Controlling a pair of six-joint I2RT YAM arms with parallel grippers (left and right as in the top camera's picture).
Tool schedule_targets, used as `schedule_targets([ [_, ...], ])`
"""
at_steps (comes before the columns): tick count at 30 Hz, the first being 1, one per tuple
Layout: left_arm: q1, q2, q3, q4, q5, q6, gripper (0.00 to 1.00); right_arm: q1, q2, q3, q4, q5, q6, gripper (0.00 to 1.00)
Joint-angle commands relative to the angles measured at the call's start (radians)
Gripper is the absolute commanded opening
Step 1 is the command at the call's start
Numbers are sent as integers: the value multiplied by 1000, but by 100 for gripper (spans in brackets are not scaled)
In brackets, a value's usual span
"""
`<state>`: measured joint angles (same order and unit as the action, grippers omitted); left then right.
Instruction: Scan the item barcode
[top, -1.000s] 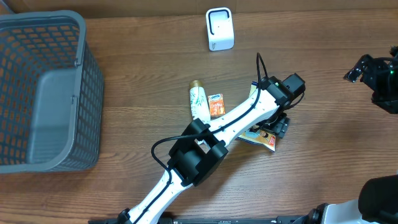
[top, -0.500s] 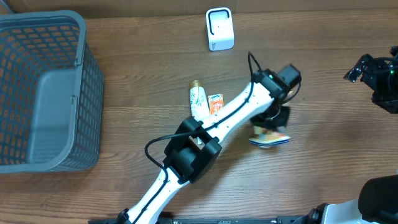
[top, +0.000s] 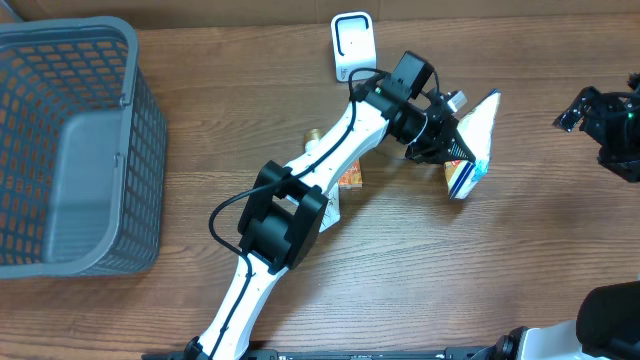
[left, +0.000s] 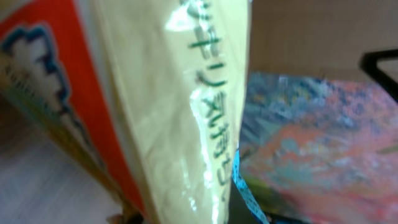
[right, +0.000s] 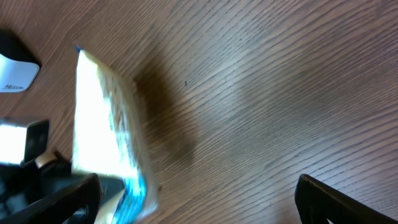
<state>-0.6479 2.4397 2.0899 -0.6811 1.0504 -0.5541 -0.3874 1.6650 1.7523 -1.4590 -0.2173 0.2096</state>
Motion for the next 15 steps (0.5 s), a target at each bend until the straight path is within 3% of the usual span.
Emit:
schedule_targets([
  [1,-14,-7,-151,145,-65,-126,4,-1,-25,14,3,-4,4,100],
  [5,27,-7,-227,148,-198,-142,4,-1,-25,14,-3,-8,4,100],
  [15,160,-7,-229,56,-258,-142,4,42,-24,-43,53,-101,5,100],
])
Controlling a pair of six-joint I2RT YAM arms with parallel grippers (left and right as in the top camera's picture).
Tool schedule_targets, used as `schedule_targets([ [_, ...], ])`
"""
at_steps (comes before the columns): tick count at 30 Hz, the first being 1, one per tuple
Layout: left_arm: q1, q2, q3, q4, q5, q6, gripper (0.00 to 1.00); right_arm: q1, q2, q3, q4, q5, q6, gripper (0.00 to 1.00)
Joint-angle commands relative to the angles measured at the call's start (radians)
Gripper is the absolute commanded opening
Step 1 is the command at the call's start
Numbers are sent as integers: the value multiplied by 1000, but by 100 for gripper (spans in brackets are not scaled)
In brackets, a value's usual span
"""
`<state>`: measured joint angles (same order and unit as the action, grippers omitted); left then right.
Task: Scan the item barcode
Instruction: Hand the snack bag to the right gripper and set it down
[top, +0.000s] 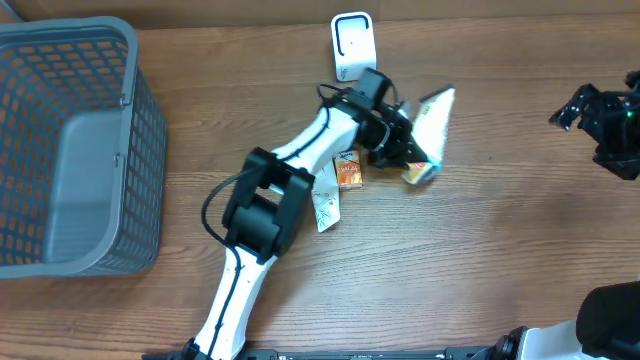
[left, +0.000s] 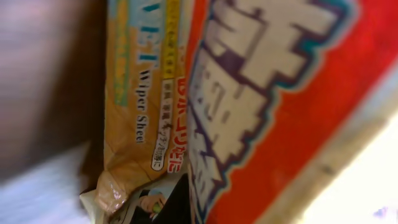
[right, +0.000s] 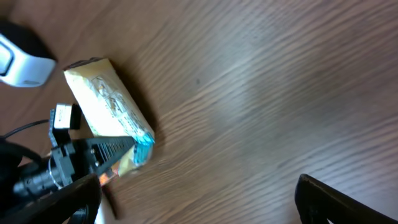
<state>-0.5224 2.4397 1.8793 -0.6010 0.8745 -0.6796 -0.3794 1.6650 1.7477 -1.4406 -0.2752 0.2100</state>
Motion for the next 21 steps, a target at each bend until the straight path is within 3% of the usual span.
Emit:
schedule_targets([
  [1,41,-7,-18,-27,-68,-16,5,45,-23,-51,50,-45,5,100],
  [9,56,-7,-18,-24,168,9,4,248,-17,-252,381,-61,79,100],
  [15,56,-7,-18,-60,166,10,4,356,2,-400,768,-71,159,100],
  [21,55,-7,-18,-92,166,10,4,471,130,-414,922,-66,217,100],
])
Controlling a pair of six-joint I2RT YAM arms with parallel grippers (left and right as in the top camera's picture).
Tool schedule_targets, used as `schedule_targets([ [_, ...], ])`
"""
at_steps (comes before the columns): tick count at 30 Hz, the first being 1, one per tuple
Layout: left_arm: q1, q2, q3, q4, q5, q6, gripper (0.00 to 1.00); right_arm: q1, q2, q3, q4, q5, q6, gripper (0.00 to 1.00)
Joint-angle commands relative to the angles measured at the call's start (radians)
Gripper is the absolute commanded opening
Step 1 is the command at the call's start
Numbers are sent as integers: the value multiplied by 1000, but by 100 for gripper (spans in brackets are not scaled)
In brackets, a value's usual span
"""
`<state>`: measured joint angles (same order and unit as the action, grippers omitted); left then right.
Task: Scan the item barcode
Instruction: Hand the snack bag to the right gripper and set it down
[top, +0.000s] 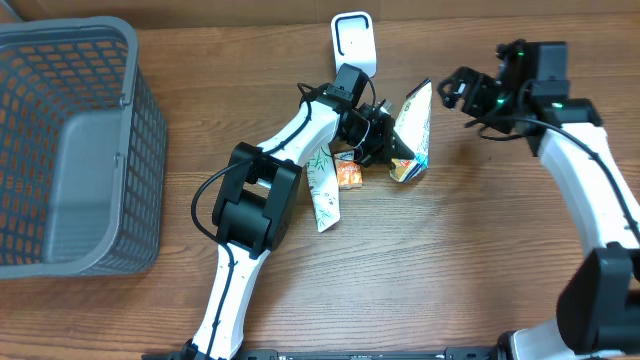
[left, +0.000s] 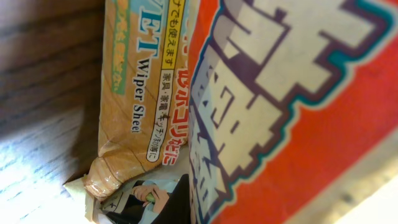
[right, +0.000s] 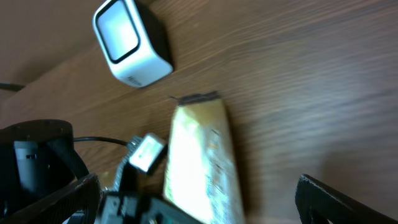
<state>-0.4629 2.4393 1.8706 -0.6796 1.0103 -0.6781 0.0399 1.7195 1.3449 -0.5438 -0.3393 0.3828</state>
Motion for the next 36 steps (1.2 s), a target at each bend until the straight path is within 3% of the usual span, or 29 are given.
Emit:
schedule_targets([
  [1,-5,-7,-9,-17,29,9,4,66,100,-11,35,-1,47,100],
  [9,-26,-7,-9,-31,30,9,4,115,232,-11,66,97,112,100],
  [10,-29,-7,-9,-31,30,9,4,116,236,-11,68,100,113,95],
  [11,-32,-7,-9,-31,30,9,4,116,238,-11,68,106,113,86],
  [13,-39,-7,-9,-31,30,9,4,116,238,-10,65,123,116,49],
  [15,-41,-7,-9,-31,37,20,5,115,237,-8,58,131,115,21],
  [16,-41,-7,-9,-31,42,26,8,114,233,-6,51,138,115,18],
  [17,-39,-7,-9,-31,64,37,25,109,225,6,21,158,115,10],
  [19,-34,-7,-9,-31,89,52,39,101,206,46,-55,219,115,6],
  [23,-18,-11,-8,-34,130,85,42,95,163,175,-253,404,99,6],
  [26,-2,-29,12,-71,113,134,44,98,155,348,-491,593,88,5],
  [31,23,-106,96,-230,-67,217,44,98,155,455,-751,761,134,4],
  [36,31,-241,185,-417,-495,237,45,98,192,439,-882,805,233,4],
])
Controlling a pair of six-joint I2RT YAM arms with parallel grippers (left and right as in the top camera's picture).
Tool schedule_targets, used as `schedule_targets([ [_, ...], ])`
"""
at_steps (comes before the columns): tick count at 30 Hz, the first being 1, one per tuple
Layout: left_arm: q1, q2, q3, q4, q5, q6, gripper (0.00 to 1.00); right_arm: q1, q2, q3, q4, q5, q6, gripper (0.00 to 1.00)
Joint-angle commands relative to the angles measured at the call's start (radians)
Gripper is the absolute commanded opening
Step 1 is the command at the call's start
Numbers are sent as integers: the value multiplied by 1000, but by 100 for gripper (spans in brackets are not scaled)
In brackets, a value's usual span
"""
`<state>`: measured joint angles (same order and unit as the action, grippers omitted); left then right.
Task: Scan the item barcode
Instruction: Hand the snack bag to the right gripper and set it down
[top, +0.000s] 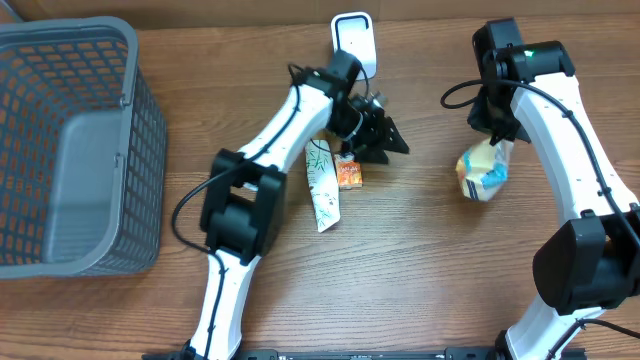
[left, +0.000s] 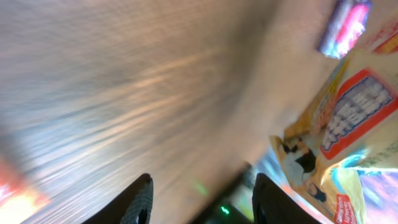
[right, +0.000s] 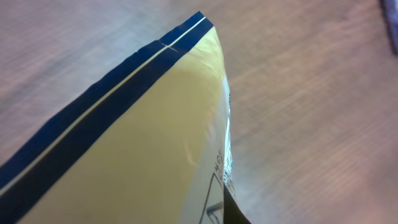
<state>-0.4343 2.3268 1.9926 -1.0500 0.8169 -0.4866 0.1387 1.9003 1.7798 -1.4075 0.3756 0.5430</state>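
Note:
The item is a yellow wipe-sheet packet (top: 481, 171) with orange and blue print. It sits right of the table's middle, and my right gripper (top: 496, 140) is shut on its upper end. In the right wrist view the packet (right: 124, 143) with its dark blue sealed edge fills most of the frame and hides the fingers. My left gripper (top: 386, 141) stands open and empty just below the white scanner (top: 352, 43). The left wrist view shows its two dark fingers (left: 139, 200) apart over blurred wood, with the packet (left: 348, 124) off to the right.
A grey mesh basket (top: 70, 150) takes up the left of the table. A white-and-green sachet (top: 322, 190) and a small orange box (top: 348, 175) lie under the left arm, left of the packet. A cardboard wall runs along the table's far edge.
The packet has passed from my left gripper to my right one, and is now further right, away from the scanner. The left gripper is open and empty and the right is shut.
My left gripper held the packet right of the scanner while the right arm stayed at the table's right edge. Then the packet was closer to the scanner. Then the open right gripper was beside it. Now the right holds it.

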Motion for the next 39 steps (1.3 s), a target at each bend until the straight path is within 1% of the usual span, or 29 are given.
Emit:
schedule_targets([
  [1,2,-151,65,-65,-360,45,47,0,27,3,-30,103,90,4],
  [3,2,-195,65,-102,-467,45,51,0,76,-4,-39,110,95,4],
  [5,2,-217,65,-129,-530,45,58,0,126,-6,-43,110,111,4],
  [6,2,-228,65,-148,-562,45,65,0,159,-6,-43,103,113,4],
  [7,2,-230,65,-165,-589,45,72,3,195,-6,-42,87,113,7],
  [8,2,-230,65,-178,-599,45,74,7,218,-6,-41,70,113,15],
  [11,2,-229,65,-195,-615,45,75,29,252,-6,-17,-23,112,21],
  [13,2,-229,65,-195,-615,45,76,61,254,-6,24,-120,80,34],
  [16,2,-229,65,-200,-615,45,79,109,254,-4,48,-215,51,45],
  [17,2,-229,65,-209,-615,45,80,137,253,6,47,-233,51,47],
  [20,2,-229,65,-221,-615,45,82,160,253,57,23,-258,26,48],
  [22,1,-229,65,-237,-613,46,89,159,253,177,-72,-274,5,55],
  [24,-4,-229,64,-255,-606,46,84,143,253,282,-159,-273,-8,72],
  [25,-10,-229,64,-261,-596,46,75,130,253,346,-209,-272,-30,77],
  [26,-14,-229,63,-263,-585,46,65,116,253,405,-254,-272,-55,86],
  [27,-23,-229,63,-267,-561,46,56,95,253,468,-288,-274,-84,99],
  [28,-29,-228,63,-270,-551,46,49,80,247,493,-287,-294,-129,100],
  [29,-39,-228,62,-273,-544,46,41,55,235,513,-286,-309,-157,100],
  [30,-60,-227,58,-274,-541,45,28,-4,213,520,-287,-317,-159,98],
  [31,-80,-226,56,-273,-538,45,17,-34,211,520,-287,-332,-168,82],
  [32,-94,-221,56,-269,-532,44,7,-60,211,519,-287,-362,-195,61],
  [33,-108,-221,55,-262,-525,44,4,-80,211,515,-287,-395,-217,46],
  [34,-124,-219,47,-245,-517,45,4,-103,211,508,-286,-431,-243,31],
  [35,-138,-219,42,-230,-509,45,4,-122,211,501,-286,-454,-261,23],
  [36,-163,-217,36,-201,-509,39,4,-152,211,490,-287,-476,-286,7],
  [37,-180,-213,33,-181,-510,32,4,-166,211,485,-286,-475,-290,4],
  [39,-231,-197,28,-98,-510,7,4,-211,211,471,-286,-474,-290,4],
])
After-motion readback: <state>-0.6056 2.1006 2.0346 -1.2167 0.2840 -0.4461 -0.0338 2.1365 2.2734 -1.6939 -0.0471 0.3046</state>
